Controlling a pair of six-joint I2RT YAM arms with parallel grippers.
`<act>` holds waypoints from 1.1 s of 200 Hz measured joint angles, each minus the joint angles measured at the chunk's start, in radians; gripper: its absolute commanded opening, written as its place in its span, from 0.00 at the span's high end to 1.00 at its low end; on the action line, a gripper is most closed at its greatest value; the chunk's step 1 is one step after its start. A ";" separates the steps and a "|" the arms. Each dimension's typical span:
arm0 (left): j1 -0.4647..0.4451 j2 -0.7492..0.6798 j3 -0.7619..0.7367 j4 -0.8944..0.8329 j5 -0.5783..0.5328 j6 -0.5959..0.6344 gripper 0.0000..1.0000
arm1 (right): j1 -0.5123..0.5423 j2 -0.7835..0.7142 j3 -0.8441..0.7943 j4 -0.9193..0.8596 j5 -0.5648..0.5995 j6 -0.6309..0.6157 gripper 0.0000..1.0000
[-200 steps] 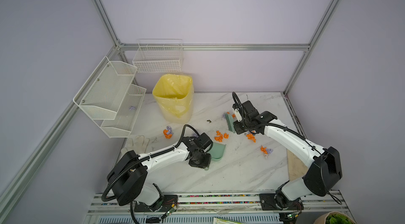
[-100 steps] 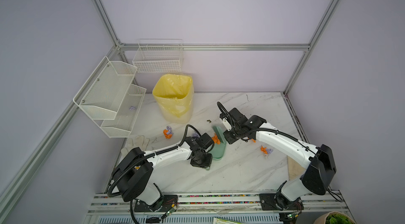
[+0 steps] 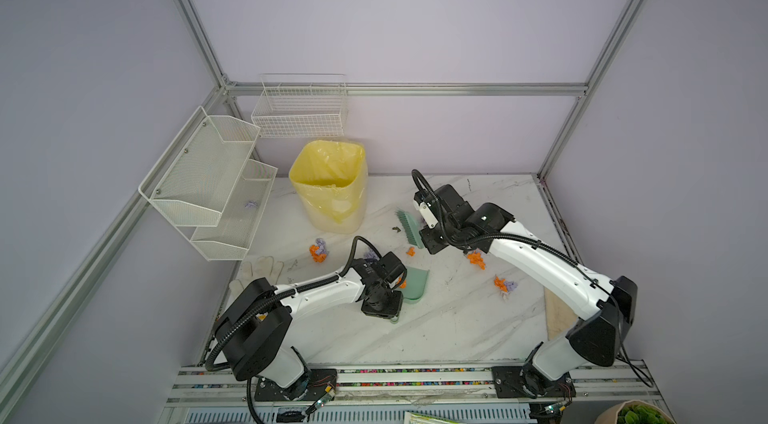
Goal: Sweep away the paper scraps from the table
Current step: 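Sweep scraps into the dustpan with the right gripper's brush while the left holds it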
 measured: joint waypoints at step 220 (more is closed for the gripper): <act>-0.001 0.058 0.080 -0.063 -0.010 0.039 1.00 | 0.093 -0.162 -0.215 0.076 -0.208 -0.085 1.00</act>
